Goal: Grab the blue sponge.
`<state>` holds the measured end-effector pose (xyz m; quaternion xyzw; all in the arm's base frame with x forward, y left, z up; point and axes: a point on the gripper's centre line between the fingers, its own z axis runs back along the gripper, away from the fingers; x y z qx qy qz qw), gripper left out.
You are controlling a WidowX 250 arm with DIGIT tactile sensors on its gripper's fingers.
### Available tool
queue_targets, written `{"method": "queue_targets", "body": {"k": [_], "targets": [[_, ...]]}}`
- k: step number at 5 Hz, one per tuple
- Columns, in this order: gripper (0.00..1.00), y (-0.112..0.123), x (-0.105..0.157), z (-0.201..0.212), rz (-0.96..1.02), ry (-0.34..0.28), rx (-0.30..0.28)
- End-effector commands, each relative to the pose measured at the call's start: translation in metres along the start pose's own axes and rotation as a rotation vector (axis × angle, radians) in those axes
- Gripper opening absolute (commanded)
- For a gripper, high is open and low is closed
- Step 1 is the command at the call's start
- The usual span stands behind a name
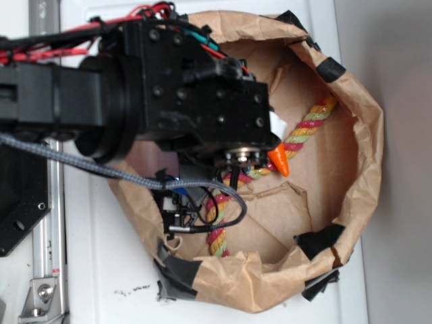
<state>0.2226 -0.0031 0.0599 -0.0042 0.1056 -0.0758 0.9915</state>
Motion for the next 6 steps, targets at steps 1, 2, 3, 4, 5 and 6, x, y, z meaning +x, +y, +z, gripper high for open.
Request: {"method": "queue_targets", "body": {"k": [1, 2, 3, 4, 5, 6], "targets": [[1.00, 0.005, -0.001, 0.008, -0.058, -0.044, 0.066], [1.00, 0.010, -0.003, 0.029, -0.107, -0.097, 0.104], [1.00, 0.022, -0.002, 0.033, -0.261, -0.094, 0.195], [1.00, 0.027, 0.007, 0.013, -0.365, -0.038, 0.205], [1.00, 0.024, 0.014, 0.007, -0.385, -0.135, 0.160], [1.00, 0.004, 0.025, 0.010, -0.449, -0.218, 0.104]]}}
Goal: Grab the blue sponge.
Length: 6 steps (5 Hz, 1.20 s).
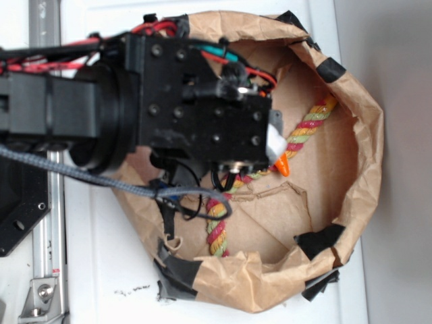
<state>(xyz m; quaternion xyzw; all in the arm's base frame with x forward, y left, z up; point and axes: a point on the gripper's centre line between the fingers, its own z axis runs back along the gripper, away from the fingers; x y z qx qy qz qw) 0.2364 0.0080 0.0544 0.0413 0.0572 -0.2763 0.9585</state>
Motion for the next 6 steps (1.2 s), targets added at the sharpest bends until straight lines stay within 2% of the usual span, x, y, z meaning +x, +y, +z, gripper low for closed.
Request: {"method": "queue_targets", "body": {"k": [1, 2, 3, 4, 5, 6], "targets": [[1.00, -0.012, 0.024, 0.011, -0.084, -0.133, 0.059], [1.00, -0.002, 0.030, 0.005, -0.090, -0.118, 0.075], [1.00, 0.003, 0.034, 0.001, -0.144, -0.117, 0.062], [1.00, 0.003, 0.032, -0.015, -0.177, -0.074, 0.039], [1.00, 0.009, 0.027, -0.025, -0.169, -0.017, 0.040], [1.00, 0.017, 0.014, -0.030, -0.117, -0.006, 0.015]]}}
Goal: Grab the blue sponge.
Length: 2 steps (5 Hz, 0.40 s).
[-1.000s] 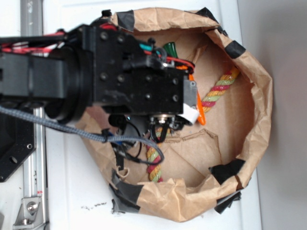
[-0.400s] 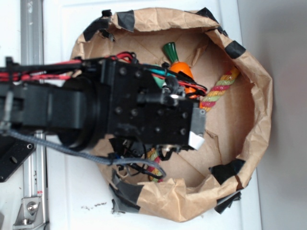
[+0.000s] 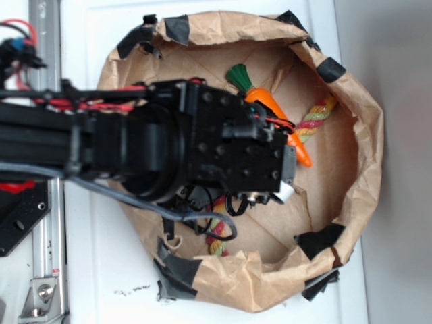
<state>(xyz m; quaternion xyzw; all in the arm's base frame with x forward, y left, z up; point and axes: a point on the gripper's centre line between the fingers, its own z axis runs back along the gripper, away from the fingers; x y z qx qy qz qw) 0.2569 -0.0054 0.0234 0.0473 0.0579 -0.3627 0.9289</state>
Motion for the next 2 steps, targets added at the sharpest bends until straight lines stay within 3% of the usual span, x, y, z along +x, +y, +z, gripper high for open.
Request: {"method": "queue_targets", "body": {"k": [1, 2], "targets": [[0.00, 0.0182, -0.0214, -0.0084, 0.130, 0.012, -0.015], [0.00, 0.0171, -0.0236, -0.0028, 0.151, 0.018, 0.005]]}}
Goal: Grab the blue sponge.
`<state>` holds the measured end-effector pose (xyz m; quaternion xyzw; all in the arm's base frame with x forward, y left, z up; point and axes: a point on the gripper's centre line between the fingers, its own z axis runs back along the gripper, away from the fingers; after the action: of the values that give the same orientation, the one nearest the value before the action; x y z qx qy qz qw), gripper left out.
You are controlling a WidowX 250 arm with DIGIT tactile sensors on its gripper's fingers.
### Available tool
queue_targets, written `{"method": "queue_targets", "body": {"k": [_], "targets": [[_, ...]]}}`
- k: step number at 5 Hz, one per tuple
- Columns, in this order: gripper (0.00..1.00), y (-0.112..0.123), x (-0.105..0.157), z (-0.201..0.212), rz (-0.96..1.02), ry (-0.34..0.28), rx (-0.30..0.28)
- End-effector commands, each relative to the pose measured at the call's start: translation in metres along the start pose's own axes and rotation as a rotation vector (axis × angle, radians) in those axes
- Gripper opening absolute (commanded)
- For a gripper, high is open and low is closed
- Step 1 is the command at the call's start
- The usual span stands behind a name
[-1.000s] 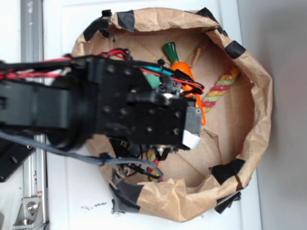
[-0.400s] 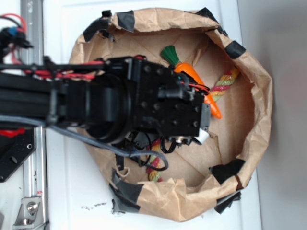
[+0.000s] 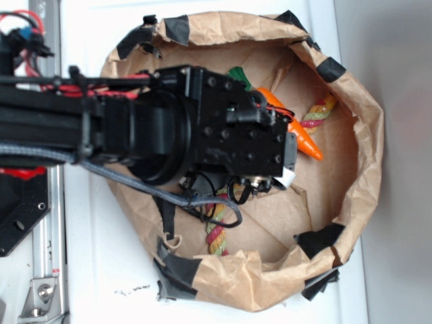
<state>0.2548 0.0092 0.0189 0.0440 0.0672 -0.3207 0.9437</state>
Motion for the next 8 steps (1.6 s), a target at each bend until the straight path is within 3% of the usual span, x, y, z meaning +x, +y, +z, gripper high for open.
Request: {"method": "queue_targets", "body": {"k": [1, 2, 3, 4, 5, 8], "targets": [[0.00, 0.012, -0.016, 0.036, 0.176, -0.037, 0.042], [0.00, 0.014, -0.014, 0.087, 0.357, -0.054, 0.027], [0.00, 0.022, -0.039, 0.133, 0.425, -0.135, -0.029], [0.00, 0.020, -0.044, 0.170, 0.380, -0.151, -0.059], [0.00, 0.012, -0.043, 0.180, 0.396, -0.177, -0.013], [0.00, 0.015, -0.020, 0.171, 0.400, -0.166, 0.014]]}}
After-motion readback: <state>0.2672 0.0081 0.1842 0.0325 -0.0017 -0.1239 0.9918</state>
